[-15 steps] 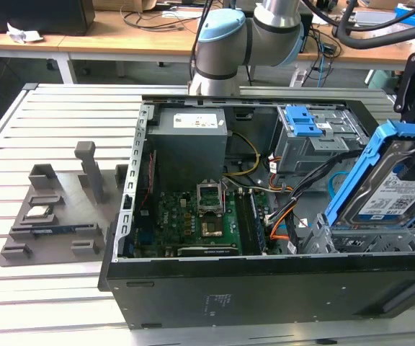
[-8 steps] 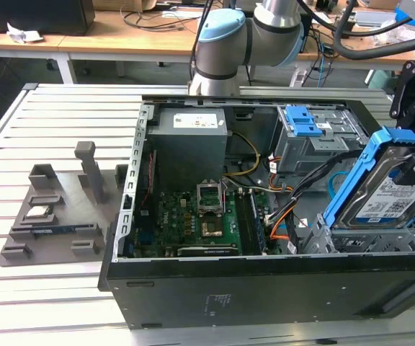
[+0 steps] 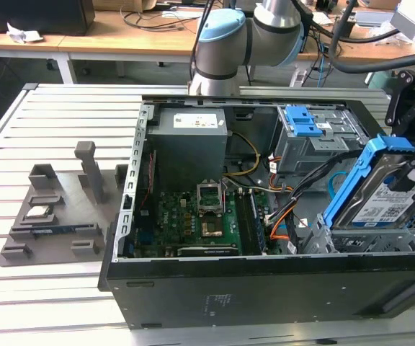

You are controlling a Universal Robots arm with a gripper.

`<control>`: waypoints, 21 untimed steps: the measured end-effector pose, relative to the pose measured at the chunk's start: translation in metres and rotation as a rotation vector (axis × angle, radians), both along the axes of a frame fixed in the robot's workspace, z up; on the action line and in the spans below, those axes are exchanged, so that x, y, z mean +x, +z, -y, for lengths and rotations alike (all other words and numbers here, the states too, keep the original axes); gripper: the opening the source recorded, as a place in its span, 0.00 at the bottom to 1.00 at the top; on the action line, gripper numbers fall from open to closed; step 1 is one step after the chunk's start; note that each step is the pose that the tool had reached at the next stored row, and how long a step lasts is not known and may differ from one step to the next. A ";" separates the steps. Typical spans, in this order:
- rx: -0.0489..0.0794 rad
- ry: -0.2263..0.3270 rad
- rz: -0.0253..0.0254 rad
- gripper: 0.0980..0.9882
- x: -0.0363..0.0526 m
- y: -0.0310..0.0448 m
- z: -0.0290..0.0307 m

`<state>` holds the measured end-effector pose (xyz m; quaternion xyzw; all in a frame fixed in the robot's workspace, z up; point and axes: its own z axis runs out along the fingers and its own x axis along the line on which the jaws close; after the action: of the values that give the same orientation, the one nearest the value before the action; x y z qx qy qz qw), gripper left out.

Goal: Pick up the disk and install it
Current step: 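Insert the disk into the insertion slot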

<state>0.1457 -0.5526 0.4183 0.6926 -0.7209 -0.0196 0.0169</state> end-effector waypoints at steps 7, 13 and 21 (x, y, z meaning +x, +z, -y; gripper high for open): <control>0.000 0.000 0.0000 0.30 0.0000 -0.0123 0.0000; 0.000 0.000 0.0000 0.30 0.0000 -0.0221 0.0000; 0.000 0.000 0.0000 0.30 0.0000 -0.0324 0.0000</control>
<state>0.1457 -0.5526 0.3859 0.6925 -0.7209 -0.0195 0.0170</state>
